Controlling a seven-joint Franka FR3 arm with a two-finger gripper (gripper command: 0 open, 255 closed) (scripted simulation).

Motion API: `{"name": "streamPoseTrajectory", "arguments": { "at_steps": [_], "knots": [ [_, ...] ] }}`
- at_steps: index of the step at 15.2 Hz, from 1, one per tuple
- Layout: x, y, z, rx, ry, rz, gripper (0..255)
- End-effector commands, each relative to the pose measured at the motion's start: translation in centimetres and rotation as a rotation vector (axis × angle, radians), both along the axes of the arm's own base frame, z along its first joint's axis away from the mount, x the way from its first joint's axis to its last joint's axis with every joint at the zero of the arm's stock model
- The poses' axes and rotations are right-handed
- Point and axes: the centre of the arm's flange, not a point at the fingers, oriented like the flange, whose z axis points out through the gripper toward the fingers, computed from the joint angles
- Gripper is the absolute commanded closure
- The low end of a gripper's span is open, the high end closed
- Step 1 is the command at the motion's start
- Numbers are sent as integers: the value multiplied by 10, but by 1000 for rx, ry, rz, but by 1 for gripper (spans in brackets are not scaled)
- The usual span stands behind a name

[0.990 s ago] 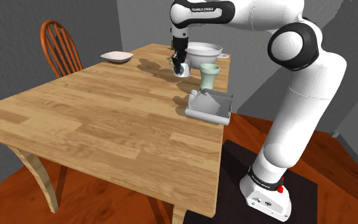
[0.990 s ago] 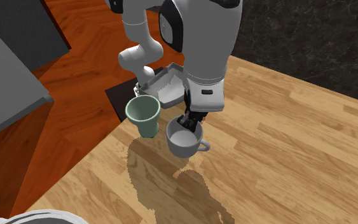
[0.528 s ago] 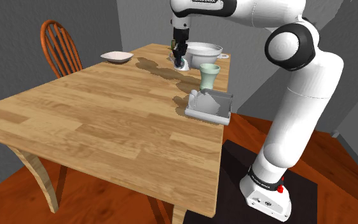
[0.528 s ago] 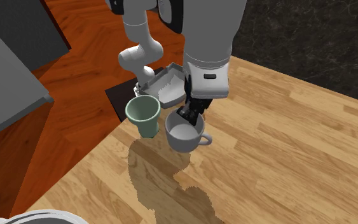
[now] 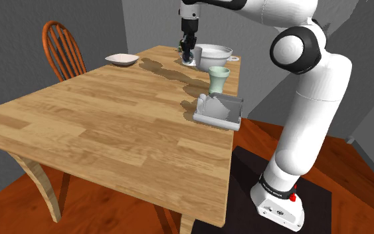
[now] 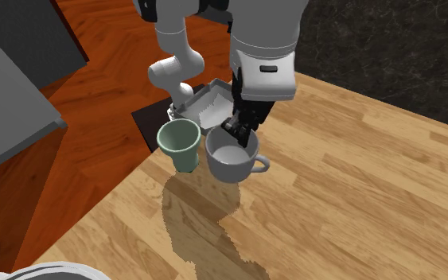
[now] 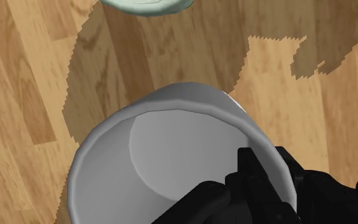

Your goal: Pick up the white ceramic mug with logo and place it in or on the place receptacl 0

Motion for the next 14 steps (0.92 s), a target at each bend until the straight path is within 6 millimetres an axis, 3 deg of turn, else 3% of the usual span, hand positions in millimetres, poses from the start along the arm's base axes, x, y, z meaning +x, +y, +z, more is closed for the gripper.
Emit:
{"name": "streamPoseTrajectory", "arguments": {
  "at_steps": [1, 4, 14],
  "knots": [
    [-1, 0, 11, 0, 0, 0, 255],
    [-1, 0, 24, 0, 0, 0, 255],
    [-117, 63, 28, 0, 0, 0, 255]
  ]
}}
